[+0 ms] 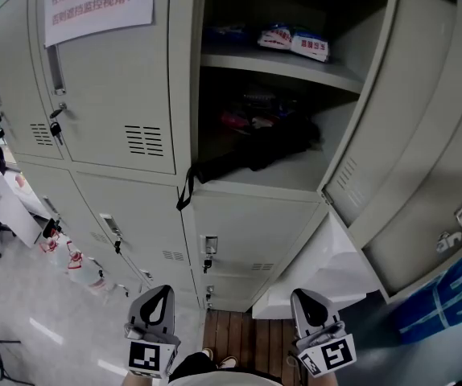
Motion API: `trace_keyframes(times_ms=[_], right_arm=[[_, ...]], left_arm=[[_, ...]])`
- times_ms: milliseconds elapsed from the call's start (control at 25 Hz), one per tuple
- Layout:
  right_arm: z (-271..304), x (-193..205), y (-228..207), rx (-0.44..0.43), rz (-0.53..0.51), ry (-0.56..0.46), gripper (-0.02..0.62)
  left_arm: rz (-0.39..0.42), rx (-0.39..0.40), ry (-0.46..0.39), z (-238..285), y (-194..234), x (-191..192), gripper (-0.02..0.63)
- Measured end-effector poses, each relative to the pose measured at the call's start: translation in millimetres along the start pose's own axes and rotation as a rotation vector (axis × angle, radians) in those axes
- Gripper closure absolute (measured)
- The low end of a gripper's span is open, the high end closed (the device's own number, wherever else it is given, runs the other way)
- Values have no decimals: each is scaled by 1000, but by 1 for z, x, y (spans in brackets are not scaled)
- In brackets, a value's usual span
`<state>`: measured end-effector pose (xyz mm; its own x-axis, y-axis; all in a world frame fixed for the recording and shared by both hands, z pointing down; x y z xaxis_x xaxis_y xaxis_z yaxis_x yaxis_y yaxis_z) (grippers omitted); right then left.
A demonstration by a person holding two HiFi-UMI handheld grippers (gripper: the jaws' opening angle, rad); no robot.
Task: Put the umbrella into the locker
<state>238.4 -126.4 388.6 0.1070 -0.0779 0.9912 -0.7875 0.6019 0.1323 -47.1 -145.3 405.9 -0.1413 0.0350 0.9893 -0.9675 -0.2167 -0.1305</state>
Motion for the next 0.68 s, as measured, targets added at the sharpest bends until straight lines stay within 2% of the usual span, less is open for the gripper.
trace_keyframes(times_ms=[680], right_arm=[[4, 0, 1, -10, 6, -7, 580]], left_arm=[[2, 9, -8, 5, -3, -4, 583]])
Point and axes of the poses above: the fingertips, and each gripper's own axes: z forward along the fingers, y to its left, x out of its underside, the point moved 4 cm from there along -z, backward along the fingers, and after that the axes turned 10 degrees about -x, right-handed, at the moved point
